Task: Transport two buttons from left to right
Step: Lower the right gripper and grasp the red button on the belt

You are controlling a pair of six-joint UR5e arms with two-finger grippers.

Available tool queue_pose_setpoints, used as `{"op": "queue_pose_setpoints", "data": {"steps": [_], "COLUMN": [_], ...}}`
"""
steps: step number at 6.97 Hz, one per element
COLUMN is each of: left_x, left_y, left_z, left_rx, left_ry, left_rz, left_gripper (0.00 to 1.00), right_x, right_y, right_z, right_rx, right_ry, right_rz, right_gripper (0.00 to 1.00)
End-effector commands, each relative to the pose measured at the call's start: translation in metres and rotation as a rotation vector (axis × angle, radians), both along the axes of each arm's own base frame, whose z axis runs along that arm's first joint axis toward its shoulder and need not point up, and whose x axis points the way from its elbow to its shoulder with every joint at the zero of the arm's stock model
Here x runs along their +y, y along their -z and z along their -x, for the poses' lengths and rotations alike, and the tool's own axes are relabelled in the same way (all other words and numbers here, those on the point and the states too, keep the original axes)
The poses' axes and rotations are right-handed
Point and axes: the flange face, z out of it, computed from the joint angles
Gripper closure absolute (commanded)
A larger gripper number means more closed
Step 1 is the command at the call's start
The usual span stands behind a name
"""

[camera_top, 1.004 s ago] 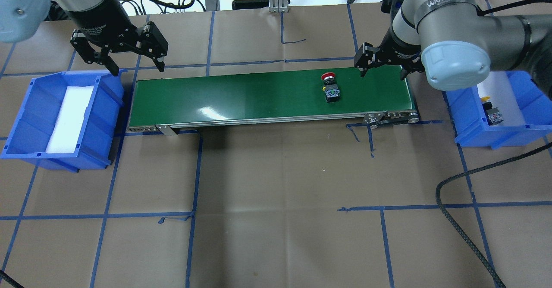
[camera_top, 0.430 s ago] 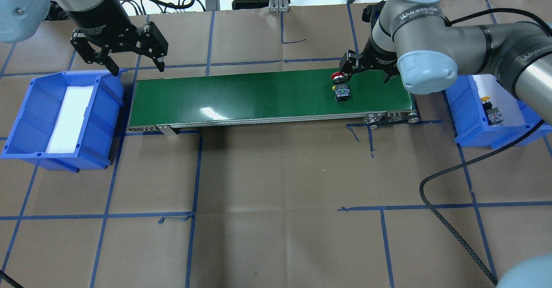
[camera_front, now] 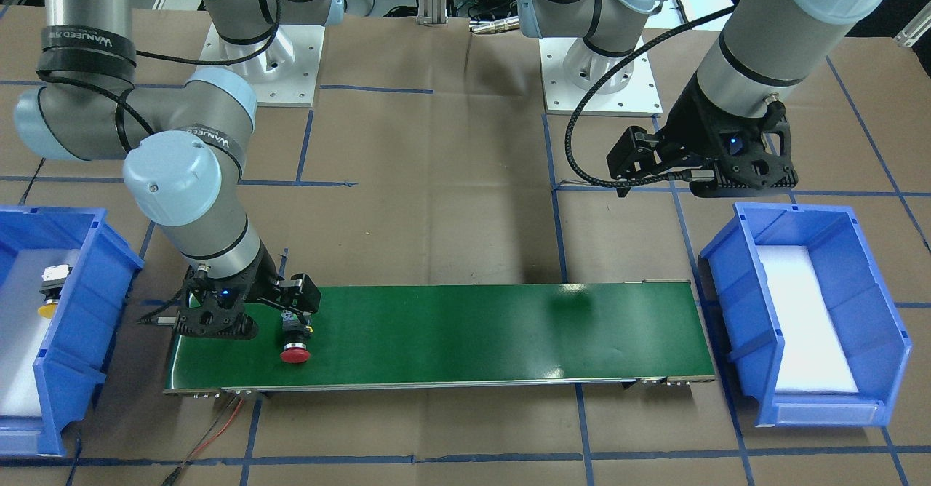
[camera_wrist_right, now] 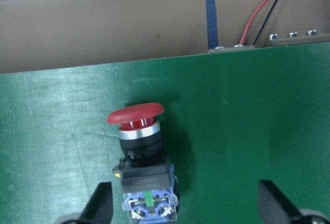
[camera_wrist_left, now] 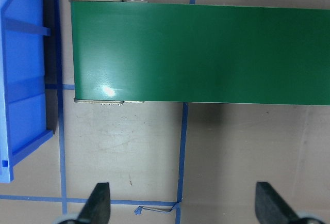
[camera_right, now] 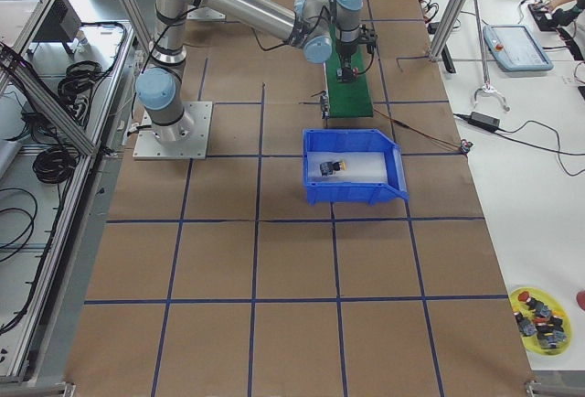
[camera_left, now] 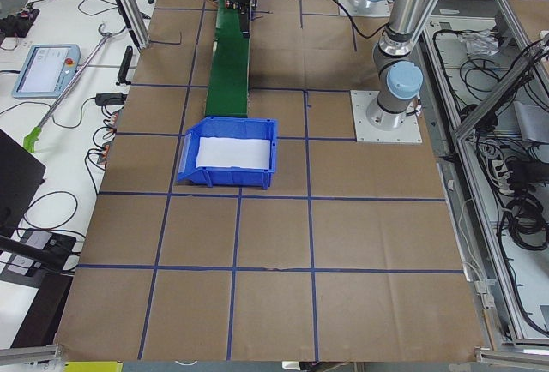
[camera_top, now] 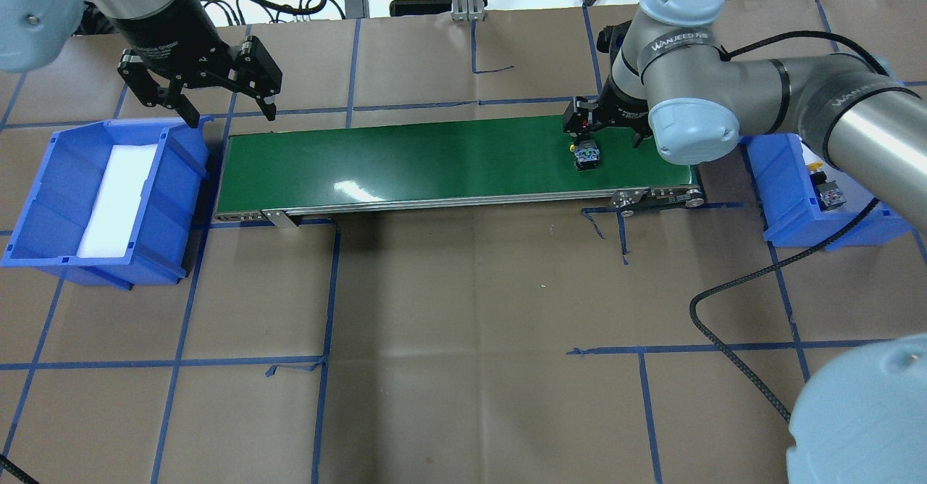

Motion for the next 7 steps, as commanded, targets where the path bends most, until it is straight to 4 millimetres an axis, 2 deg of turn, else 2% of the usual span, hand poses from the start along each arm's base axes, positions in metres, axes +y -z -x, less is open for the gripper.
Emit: {"op": "queue_pose_setpoints", "data": {"steps": [1, 2, 4, 5, 6, 7], "left_x": [0.0, 0.0, -0.003, -0.003, -0.003, -0.002], "left_y": [0.0, 0.0, -0.001, -0.001, -0.001, -0.001], "left_z": [0.0, 0.0, 0.0, 0.0, 0.001, 0.0], "left_rx": [0.0, 0.0, -0.001, 0.001, -0.001, -0.001], "left_ry": [0.0, 0.0, 0.002, 0.0, 0.003, 0.002], "left_rz": [0.001, -0.001, 0.015, 0.015, 0.015, 0.016], "left_gripper": [0.01, 0.01, 0.01, 0.01, 0.01, 0.01], "right_x": [-0.007, -0.006, -0.003, -0.003, -0.007, -0.013], "right_y": [0.023, 0.026, 0.024, 0.019, -0.005, -0.041], "right_z": [0.0, 0.001, 0.003, 0.007, 0.019, 0.04], "right_rx": [0.001, 0.013, 0.019, 0.033, 0.075, 0.091], "right_ry": [0.0, -0.003, -0.007, -0.006, 0.0, -0.025], "right_rz": [-0.011, -0.017, -0.033, -0.039, -0.004, 0.04], "right_gripper": [0.01, 0.18, 0.87, 0.96, 0.98, 0.98]}}
